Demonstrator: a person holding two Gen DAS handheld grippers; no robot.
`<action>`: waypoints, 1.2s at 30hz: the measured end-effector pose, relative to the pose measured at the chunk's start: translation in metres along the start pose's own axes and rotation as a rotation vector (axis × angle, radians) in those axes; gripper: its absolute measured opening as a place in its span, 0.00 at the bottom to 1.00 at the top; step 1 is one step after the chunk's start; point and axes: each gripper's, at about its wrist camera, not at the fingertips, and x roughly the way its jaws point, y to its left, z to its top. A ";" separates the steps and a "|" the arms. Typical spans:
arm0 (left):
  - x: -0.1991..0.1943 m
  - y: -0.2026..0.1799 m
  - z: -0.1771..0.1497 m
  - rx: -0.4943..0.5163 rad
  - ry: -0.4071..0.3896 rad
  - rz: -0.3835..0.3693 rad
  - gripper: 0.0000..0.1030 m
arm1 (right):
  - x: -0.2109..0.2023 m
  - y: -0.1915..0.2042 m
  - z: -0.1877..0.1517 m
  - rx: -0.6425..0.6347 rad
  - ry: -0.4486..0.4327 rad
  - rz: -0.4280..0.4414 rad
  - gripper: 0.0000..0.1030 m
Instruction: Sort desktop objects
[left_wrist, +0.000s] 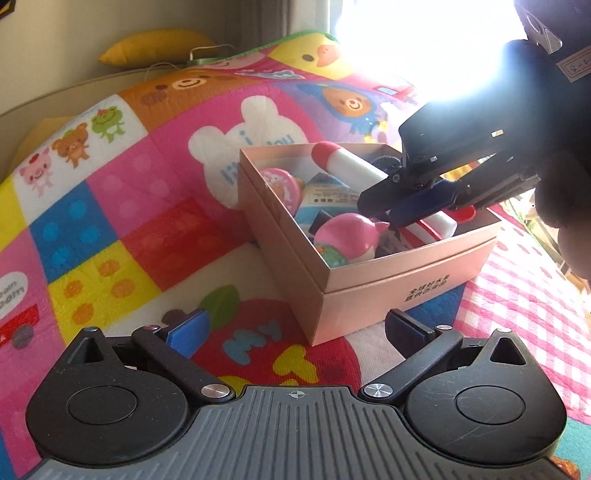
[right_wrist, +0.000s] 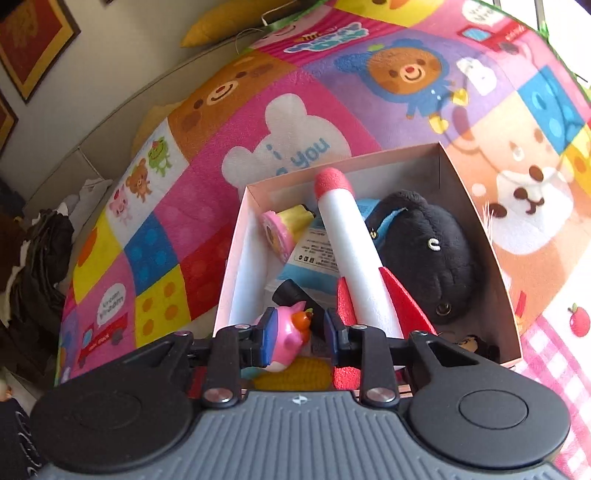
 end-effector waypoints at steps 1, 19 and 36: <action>0.000 -0.001 0.000 -0.001 -0.001 -0.006 1.00 | 0.002 -0.002 0.001 0.027 0.023 0.016 0.26; -0.003 -0.007 0.000 0.004 -0.002 -0.035 1.00 | -0.008 -0.012 0.005 0.012 -0.107 -0.057 0.37; 0.000 0.006 0.011 -0.023 -0.036 0.054 1.00 | -0.069 -0.077 -0.043 0.047 -0.316 -0.244 0.51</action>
